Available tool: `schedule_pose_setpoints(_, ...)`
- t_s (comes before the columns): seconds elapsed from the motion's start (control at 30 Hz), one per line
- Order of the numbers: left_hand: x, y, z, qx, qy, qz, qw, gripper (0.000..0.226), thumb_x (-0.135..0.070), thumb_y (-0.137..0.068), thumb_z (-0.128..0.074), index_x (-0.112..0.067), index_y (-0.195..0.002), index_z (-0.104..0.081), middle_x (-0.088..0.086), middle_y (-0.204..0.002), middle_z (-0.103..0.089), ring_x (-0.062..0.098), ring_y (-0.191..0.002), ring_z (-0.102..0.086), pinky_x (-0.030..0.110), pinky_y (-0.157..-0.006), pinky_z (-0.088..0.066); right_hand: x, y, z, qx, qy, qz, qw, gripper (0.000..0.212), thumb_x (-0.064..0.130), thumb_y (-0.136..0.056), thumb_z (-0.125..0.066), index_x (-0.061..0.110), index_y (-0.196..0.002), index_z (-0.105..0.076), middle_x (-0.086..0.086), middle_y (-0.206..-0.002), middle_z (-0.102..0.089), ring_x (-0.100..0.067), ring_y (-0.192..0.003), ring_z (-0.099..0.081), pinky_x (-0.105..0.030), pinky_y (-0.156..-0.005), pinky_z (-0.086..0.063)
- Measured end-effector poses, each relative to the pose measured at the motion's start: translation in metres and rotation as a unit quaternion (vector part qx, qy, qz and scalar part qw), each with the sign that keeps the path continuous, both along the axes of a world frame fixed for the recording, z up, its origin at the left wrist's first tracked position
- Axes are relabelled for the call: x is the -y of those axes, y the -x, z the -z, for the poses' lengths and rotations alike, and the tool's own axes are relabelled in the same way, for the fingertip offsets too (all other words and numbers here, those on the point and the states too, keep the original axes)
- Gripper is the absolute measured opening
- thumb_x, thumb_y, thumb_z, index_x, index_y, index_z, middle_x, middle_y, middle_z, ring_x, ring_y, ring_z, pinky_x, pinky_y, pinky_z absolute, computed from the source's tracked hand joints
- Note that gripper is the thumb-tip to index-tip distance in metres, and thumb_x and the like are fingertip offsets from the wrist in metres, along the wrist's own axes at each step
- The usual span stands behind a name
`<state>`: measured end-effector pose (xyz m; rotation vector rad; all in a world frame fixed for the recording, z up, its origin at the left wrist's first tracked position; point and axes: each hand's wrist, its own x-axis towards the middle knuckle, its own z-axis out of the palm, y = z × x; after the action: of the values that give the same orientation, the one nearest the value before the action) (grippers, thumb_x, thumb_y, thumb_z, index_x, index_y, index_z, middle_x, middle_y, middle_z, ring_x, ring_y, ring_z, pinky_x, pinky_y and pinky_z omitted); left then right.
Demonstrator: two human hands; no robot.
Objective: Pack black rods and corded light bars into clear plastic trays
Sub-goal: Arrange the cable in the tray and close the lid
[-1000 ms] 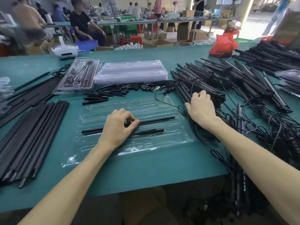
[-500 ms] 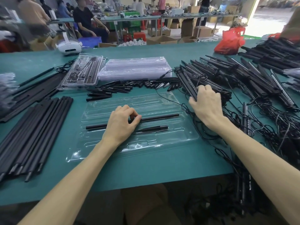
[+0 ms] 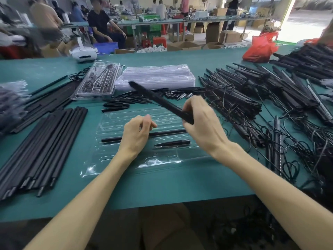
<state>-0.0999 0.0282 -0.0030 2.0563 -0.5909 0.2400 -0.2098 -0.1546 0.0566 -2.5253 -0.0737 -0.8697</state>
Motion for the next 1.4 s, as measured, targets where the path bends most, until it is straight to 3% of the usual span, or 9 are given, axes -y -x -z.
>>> schedule_pose_setpoints(0.23, -0.018, -0.007, -0.006, -0.178, 0.269, -0.016, 0.947, 0.042, -0.001, -0.104, -0.030, -0.005, -0.083, -0.066, 0.004, -0.072, -0.074, 0.019, -0.067, -0.069, 0.034, -0.071, -0.058, -0.020, -0.002, 0.029, -0.032, 0.077, -0.049, 0.995, 0.030, -0.007, -0.078, -0.070, 0.007, -0.098, -0.054, -0.006, -0.093, -0.061, -0.017, -0.077, -0.047, -0.035, -0.074, -0.046)
schedule_pose_setpoints(0.4, -0.046, -0.016, -0.025, -0.418, 0.464, 0.109, 0.773, 0.023, -0.008, -0.097, -0.042, -0.002, -0.091, -0.064, 0.015, -0.110, -0.073, 0.026, -0.090, -0.073, 0.035, -0.076, -0.060, -0.017, 0.000, 0.034, -0.015, 0.083, -0.034, 0.996, 0.032, -0.010, -0.074, -0.072, 0.006, -0.095, -0.053, -0.007, -0.090, -0.059, -0.023, -0.078, -0.052, -0.036, -0.073, -0.048)
schedule_pose_setpoints(0.47, -0.055, -0.015, -0.032, -0.449, 0.452, 0.135, 0.759, 0.034, -0.026, -0.104, -0.042, -0.001, -0.100, -0.066, 0.018, -0.118, -0.070, 0.028, -0.096, -0.072, 0.037, -0.081, -0.061, -0.016, 0.002, 0.034, -0.007, 0.095, -0.030, 0.995, 0.034, -0.012, -0.073, -0.072, 0.005, -0.095, -0.054, -0.007, -0.090, -0.058, -0.025, -0.078, -0.054, -0.038, -0.073, -0.049)
schedule_pose_setpoints(0.6, -0.063, -0.011, -0.052, -0.455, 0.372, 0.192, 0.786, 0.070, -0.060, -0.098, -0.048, -0.001, -0.133, -0.058, 0.016, -0.128, -0.065, 0.028, -0.112, -0.065, 0.040, -0.090, -0.058, -0.017, 0.003, 0.030, 0.015, 0.142, -0.039, 0.989, 0.034, -0.006, -0.073, -0.079, 0.004, -0.095, -0.055, -0.008, -0.090, -0.057, -0.025, -0.078, -0.052, -0.037, -0.072, -0.049)
schedule_pose_setpoints(0.87, -0.062, -0.010, -0.077, -0.311, 0.326, 0.202, 0.870, 0.044, 0.006, -0.083, -0.065, -0.001, -0.127, -0.065, 0.012, -0.125, -0.069, 0.025, -0.114, -0.067, 0.035, -0.089, -0.057, -0.009, 0.008, 0.023, 0.023, 0.097, -0.049, 0.994, 0.043, 0.023, -0.087, -0.078, 0.006, -0.113, -0.049, -0.008, -0.097, -0.064, -0.019, -0.075, -0.053, -0.026, -0.068, -0.040)
schedule_pose_setpoints(0.97, -0.065, -0.012, -0.077, -0.294, 0.364, 0.224, 0.855, 0.046, 0.013, -0.080, -0.058, -0.010, -0.117, -0.071, 0.006, -0.114, -0.072, 0.021, -0.111, -0.067, 0.035, -0.092, -0.056, -0.004, 0.011, 0.017, -0.034, 0.078, -0.028, 0.996, 0.041, 0.021, -0.092, -0.071, 0.012, -0.120, -0.042, -0.006, -0.099, -0.067, -0.027, -0.071, -0.060, -0.037, -0.060, -0.048)
schedule_pose_setpoints(1.1, -0.064, -0.010, -0.073, -0.281, 0.369, 0.216, 0.859, 0.042, 0.019, -0.077, -0.053, -0.013, -0.098, -0.069, 0.008, -0.106, -0.071, 0.027, -0.115, -0.066, 0.042, -0.097, -0.055, -0.004, 0.008, 0.012, -0.123, 0.084, -0.005, 0.989, 0.018, 0.027, -0.098, -0.060, 0.011, -0.105, -0.060, -0.005, -0.100, -0.065, -0.028, -0.092, -0.060, -0.042, -0.081, -0.050)
schedule_pose_setpoints(1.23, -0.065, -0.007, -0.073, -0.223, 0.285, 0.158, 0.919, 0.044, 0.031, -0.082, -0.046, -0.012, -0.083, -0.059, 0.011, -0.124, -0.066, 0.024, -0.120, -0.062, 0.042, -0.102, -0.053, -0.013, 0.005, 0.016, -0.087, 0.123, 0.075, 0.986, 0.021, 0.024, -0.095, -0.060, 0.011, -0.112, -0.062, -0.011, -0.116, -0.060, -0.031, -0.112, -0.052, -0.039, -0.098, -0.040)
schedule_pose_setpoints(1.4, -0.083, -0.009, -0.069, -0.163, 0.126, 0.112, 0.972, 0.044, 0.031, -0.082, -0.048, -0.008, -0.076, -0.066, 0.011, -0.111, -0.073, 0.016, -0.099, -0.072, 0.024, -0.076, -0.059, -0.019, -0.007, 0.024, -0.111, 0.140, 0.111, 0.978, 0.016, 0.019, -0.089, -0.064, 0.011, -0.104, -0.063, -0.009, -0.114, -0.047, -0.031, -0.114, -0.041, -0.041, -0.098, -0.035)
